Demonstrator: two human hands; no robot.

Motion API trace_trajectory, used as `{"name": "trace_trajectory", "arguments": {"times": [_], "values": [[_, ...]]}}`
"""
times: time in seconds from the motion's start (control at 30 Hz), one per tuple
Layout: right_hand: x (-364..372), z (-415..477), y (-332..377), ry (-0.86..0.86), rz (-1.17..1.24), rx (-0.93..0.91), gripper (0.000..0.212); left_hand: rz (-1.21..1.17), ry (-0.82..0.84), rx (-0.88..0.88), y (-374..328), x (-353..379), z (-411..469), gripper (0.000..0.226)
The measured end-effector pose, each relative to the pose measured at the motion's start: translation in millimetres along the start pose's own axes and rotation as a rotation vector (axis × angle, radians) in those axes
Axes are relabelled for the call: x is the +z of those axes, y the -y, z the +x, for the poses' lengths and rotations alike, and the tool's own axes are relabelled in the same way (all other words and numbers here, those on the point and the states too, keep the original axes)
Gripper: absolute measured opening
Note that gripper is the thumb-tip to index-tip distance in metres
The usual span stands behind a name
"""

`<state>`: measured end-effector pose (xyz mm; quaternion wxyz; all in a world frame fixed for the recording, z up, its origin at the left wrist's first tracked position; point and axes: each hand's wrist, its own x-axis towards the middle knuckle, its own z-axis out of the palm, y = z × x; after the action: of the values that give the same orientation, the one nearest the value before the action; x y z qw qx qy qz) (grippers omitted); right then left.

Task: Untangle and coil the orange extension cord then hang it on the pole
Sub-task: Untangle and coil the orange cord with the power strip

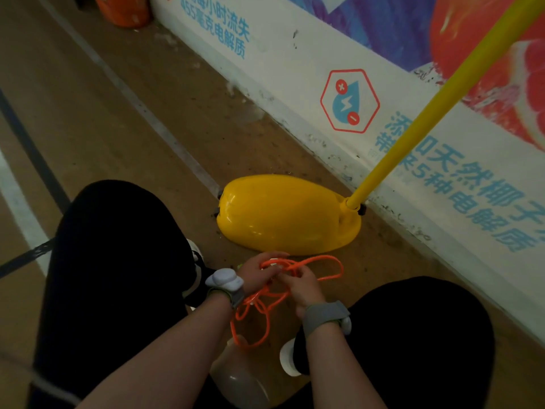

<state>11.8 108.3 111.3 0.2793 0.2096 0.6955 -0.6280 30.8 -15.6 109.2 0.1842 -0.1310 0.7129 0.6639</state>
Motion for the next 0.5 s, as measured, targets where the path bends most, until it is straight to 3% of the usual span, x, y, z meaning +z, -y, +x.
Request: {"name": "trace_trajectory", "arguments": {"times": [0.3,0.37,0.5], "values": [[-4.3,-2.7,3.6,-0.054,0.003,-0.029,0.022,0.147,-0.101,0.0,4.3,0.3,5.6,0.028],[-4.3,-1.2,3.6,-0.025,0.071,0.019,0.015,0.115,-0.127,0.001,5.5,1.5,5.5,0.018],[-6.3,-8.8,18.5,0.04,0.216,0.081,0.018,-0.058,-0.236,0.0,8.3,-1.1,10.1,0.018]]}}
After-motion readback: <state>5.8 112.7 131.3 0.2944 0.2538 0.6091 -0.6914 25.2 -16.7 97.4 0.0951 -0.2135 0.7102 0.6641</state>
